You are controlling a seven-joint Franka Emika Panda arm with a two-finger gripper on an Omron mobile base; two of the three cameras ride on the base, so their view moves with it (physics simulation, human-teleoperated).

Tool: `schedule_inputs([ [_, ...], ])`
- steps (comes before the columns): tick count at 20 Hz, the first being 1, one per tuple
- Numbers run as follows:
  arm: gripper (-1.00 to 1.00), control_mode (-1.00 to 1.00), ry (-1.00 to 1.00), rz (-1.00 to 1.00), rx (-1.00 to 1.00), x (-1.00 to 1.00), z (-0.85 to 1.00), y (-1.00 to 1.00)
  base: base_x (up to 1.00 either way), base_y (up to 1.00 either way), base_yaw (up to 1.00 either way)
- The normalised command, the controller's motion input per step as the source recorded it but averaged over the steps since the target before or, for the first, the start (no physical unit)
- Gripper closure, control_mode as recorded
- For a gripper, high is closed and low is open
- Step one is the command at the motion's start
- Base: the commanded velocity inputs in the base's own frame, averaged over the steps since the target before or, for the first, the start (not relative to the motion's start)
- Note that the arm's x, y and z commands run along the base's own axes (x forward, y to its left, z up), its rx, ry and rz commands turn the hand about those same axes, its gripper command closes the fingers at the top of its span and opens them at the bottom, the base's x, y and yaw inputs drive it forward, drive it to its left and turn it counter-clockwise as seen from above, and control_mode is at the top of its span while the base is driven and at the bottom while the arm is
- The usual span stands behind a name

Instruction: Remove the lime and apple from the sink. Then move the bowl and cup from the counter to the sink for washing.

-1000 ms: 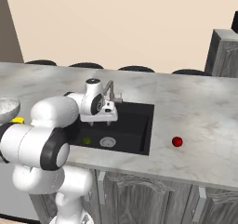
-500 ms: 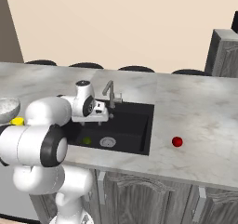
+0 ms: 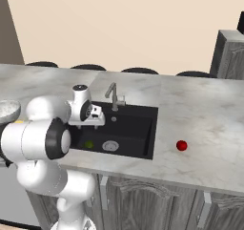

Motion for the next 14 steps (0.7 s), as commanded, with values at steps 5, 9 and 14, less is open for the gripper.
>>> schedule_inputs([
  [5, -1.0, -1.0, 0.0, 0.0, 0.03, 0.15, -0.14, 0.22, 0.0, 0.0, 0.0],
  [9, -1.0, -1.0, 0.0, 0.0, 0.03, 0.13, -0.13, 0.12, 0.0, 0.0, 0.0],
  [14, -1.0, -1.0, 0.0, 0.0, 0.01, 0.12, -0.14, 0.08, 0.0, 0.0, 0.0],
])
